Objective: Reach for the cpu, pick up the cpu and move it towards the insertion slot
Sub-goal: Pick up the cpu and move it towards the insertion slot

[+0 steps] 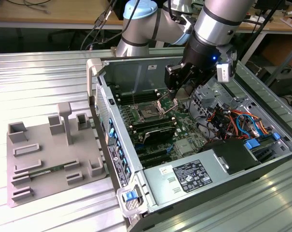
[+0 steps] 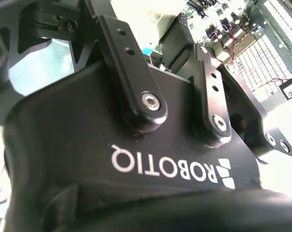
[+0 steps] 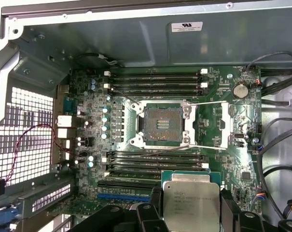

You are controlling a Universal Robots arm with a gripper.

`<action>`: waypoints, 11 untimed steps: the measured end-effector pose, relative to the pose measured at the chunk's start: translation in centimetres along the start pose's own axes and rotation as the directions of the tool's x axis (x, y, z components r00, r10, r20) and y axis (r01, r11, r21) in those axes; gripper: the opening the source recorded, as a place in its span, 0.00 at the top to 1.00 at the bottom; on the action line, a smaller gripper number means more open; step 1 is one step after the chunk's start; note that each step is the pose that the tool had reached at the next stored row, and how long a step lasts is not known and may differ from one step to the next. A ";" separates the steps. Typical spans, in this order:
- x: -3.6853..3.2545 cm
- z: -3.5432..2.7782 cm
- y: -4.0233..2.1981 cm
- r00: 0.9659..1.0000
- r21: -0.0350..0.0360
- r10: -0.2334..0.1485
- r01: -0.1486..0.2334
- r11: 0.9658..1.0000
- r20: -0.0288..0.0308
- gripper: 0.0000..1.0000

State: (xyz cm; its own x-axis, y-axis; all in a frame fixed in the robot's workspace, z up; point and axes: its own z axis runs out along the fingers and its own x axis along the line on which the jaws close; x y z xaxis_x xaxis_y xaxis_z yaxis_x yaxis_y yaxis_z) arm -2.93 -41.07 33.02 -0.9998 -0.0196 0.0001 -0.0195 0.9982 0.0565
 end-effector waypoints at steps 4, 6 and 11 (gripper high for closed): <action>0.00 0.17 -0.01 1.000 0.000 0.000 0.000 1.000 0.000 0.45; 0.00 0.27 0.01 1.000 0.000 0.000 0.000 1.000 0.000 0.45; -0.02 0.37 0.47 1.000 0.000 0.000 0.000 1.000 0.000 0.45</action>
State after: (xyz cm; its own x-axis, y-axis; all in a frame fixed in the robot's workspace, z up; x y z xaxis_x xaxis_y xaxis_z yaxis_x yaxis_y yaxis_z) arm -2.92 -40.58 32.67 -0.9998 -0.0196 0.0002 -0.0195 0.9982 0.0565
